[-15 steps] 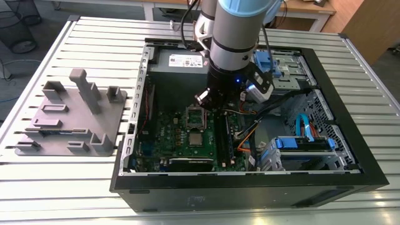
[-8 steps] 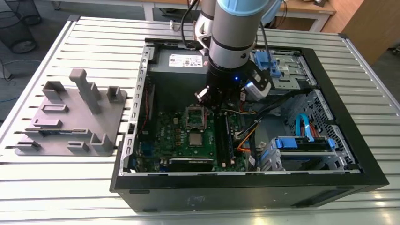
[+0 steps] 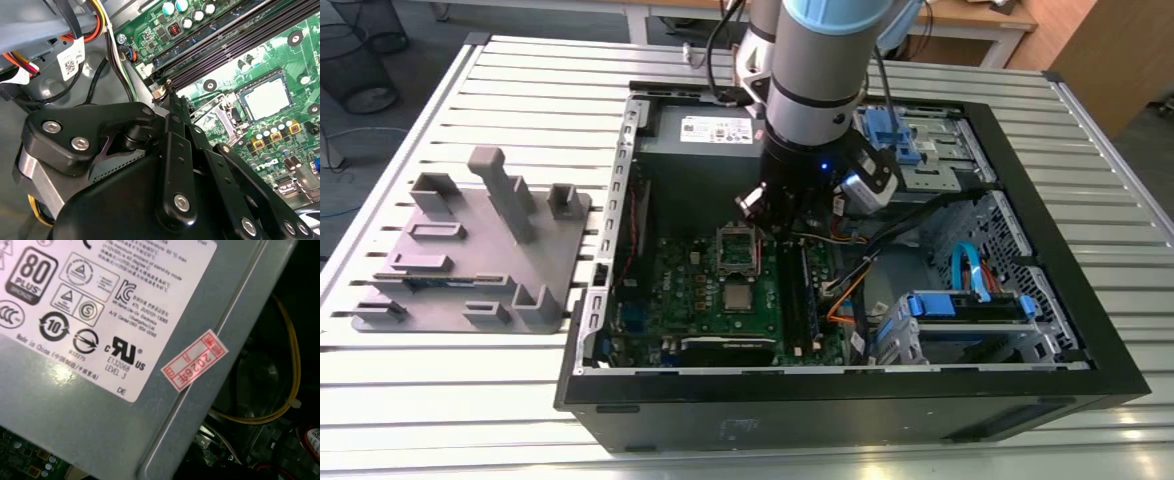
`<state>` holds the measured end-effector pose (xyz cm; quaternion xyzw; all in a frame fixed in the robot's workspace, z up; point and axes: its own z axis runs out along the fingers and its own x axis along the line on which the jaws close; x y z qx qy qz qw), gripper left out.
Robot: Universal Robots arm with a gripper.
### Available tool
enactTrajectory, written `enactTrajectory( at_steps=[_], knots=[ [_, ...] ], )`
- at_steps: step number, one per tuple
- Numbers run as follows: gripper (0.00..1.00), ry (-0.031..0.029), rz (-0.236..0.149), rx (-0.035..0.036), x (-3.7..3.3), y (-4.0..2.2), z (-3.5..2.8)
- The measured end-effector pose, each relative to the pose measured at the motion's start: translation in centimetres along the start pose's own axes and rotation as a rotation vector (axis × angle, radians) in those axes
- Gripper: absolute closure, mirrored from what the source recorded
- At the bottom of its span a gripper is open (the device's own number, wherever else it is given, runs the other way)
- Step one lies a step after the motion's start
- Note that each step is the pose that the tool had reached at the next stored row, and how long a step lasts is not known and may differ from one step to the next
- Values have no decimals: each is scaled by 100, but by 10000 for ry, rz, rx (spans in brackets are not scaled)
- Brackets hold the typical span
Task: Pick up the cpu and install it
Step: 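Close the cpu cover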
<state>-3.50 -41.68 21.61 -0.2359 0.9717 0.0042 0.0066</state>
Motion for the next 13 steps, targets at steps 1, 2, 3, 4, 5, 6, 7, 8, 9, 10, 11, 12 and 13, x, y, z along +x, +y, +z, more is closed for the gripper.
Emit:
enactTrajectory(
  at_steps=[1,2,3,4,5,6,7,8,9,10,11,12,13],
  knots=[
    [89,-1,0,0,-2,7,4],
    [89,-1,-1,-1,-4,15,9],
    [89,-3,-1,-1,-3,23,15],
    [89,-4,-2,0,0,30,21],
    [89,-6,-2,1,5,38,27],
    [89,-5,-2,4,10,45,33],
    [89,-2,-2,11,16,50,38],
    [89,1,-1,16,20,55,46],
    [89,3,-1,22,21,57,56],
    [89,4,-3,24,21,58,67],
    [89,4,-3,24,20,60,76],
    [89,4,-2,24,20,62,81],
    [89,6,-2,25,19,63,83]
  ],
)
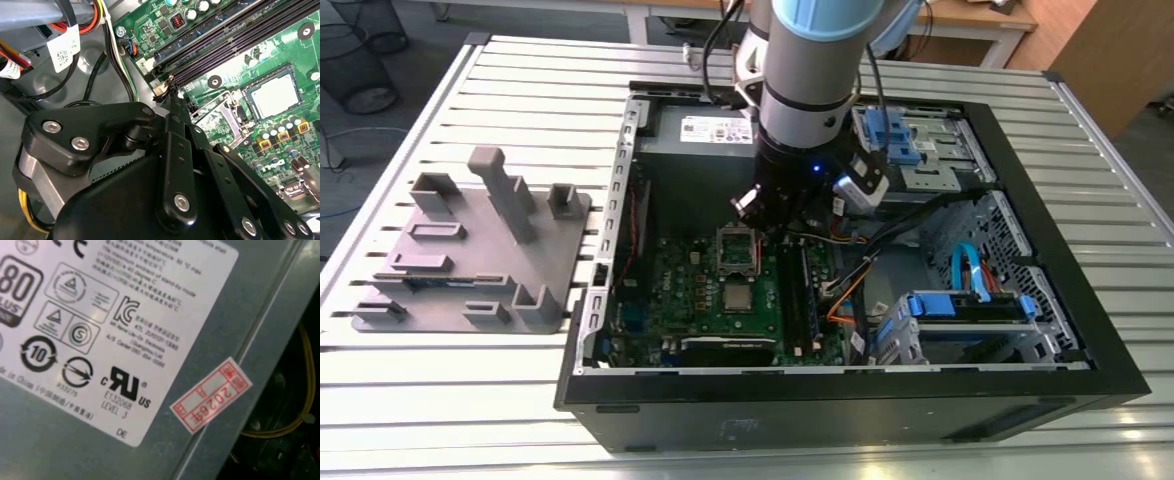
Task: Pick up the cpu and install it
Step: 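Close the cpu cover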
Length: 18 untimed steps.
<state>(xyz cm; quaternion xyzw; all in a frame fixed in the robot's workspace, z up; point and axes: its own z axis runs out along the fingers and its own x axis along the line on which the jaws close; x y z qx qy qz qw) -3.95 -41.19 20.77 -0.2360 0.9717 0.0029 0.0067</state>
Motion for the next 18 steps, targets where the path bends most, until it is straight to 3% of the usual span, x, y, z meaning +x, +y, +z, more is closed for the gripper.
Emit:
enactTrajectory(
  at_steps=[10,18],
  knots=[
    [89,-24,-1,10,34,26,13],
    [89,-24,0,11,14,16,13]
  ],
)
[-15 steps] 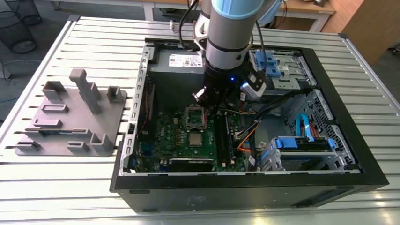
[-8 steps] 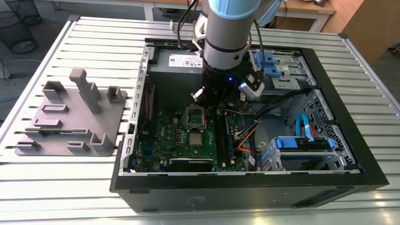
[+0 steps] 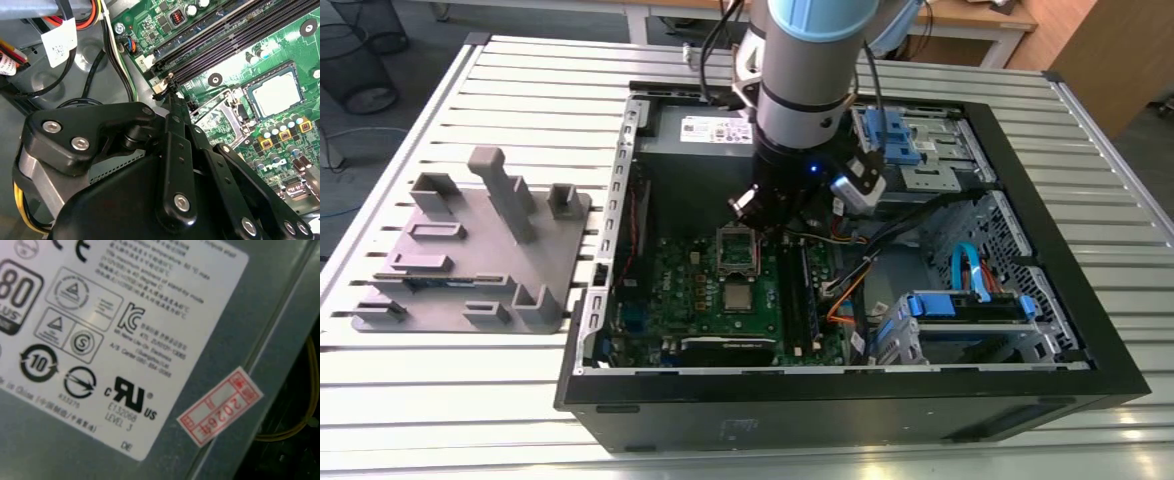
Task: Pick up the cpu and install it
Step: 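Close the cpu cover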
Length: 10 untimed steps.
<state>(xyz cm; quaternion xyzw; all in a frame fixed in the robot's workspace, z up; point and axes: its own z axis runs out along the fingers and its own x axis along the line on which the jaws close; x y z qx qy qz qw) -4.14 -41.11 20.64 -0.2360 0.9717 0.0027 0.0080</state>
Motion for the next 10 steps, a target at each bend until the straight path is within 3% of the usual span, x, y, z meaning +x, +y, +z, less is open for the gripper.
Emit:
enactTrajectory(
  at_steps=[10],
  knots=[
    [89,0,0,0,-23,38,24]
  ],
)
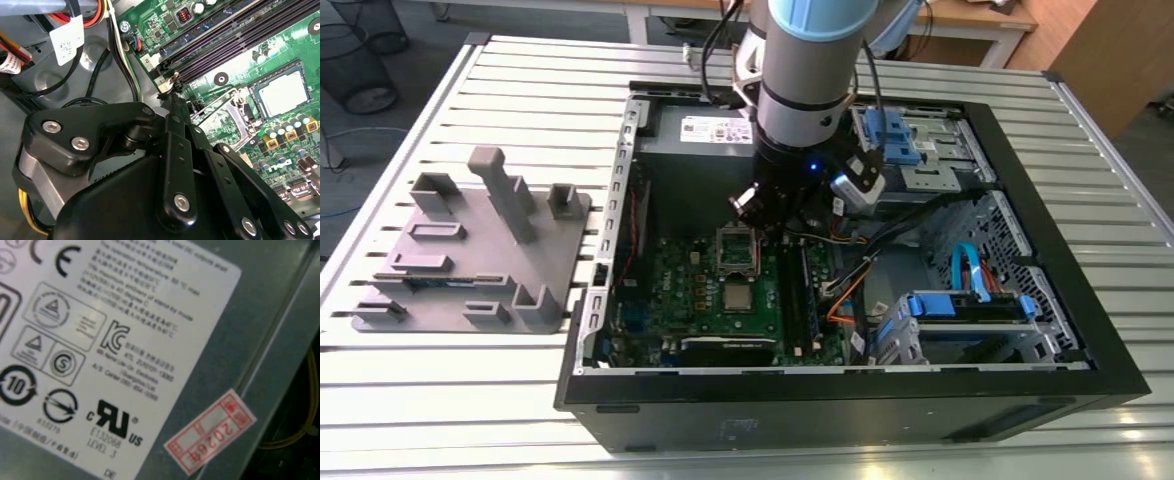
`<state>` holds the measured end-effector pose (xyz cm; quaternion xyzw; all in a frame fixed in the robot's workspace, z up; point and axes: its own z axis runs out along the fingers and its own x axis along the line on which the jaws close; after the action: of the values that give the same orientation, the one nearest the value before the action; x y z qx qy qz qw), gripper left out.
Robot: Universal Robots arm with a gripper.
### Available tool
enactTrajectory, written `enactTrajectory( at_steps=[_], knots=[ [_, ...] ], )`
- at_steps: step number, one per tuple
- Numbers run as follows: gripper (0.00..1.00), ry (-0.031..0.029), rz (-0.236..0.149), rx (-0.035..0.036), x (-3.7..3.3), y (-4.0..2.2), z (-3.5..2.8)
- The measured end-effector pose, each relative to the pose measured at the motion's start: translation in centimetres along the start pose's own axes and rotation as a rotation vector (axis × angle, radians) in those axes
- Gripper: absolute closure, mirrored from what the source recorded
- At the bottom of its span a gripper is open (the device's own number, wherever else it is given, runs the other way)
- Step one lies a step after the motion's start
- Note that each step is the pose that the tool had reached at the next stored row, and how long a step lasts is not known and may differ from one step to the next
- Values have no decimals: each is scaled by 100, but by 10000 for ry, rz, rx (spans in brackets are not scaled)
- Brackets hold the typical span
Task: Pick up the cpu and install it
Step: 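Close the cpu cover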
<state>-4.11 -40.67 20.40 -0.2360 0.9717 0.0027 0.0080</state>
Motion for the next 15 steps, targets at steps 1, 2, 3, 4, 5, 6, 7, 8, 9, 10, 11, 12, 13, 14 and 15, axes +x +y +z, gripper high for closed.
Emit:
enactTrajectory(
  at_steps=[1,2,3,4,5,6,7,8,9,10,11,12,13,14,15],
  knots=[
    [89,2,0,1,1,0,1],
    [89,-10,0,4,28,15,8],
    [89,-12,0,6,36,19,8],
    [89,-13,-1,8,45,23,7],
    [89,-16,0,10,52,27,7],
    [89,-19,-1,11,59,31,8],
    [89,-20,0,13,65,33,8],
    [89,-20,0,15,71,35,7],
    [89,-21,0,16,76,36,7],
    [89,-22,-1,16,80,36,7],
    [89,-22,-1,16,82,36,7],
    [89,-22,-2,16,85,35,6],
    [89,-21,-1,17,87,33,5],
    [89,-21,-1,17,88,32,2],
    [89,-22,0,17,90,31,-1]
  ],
)
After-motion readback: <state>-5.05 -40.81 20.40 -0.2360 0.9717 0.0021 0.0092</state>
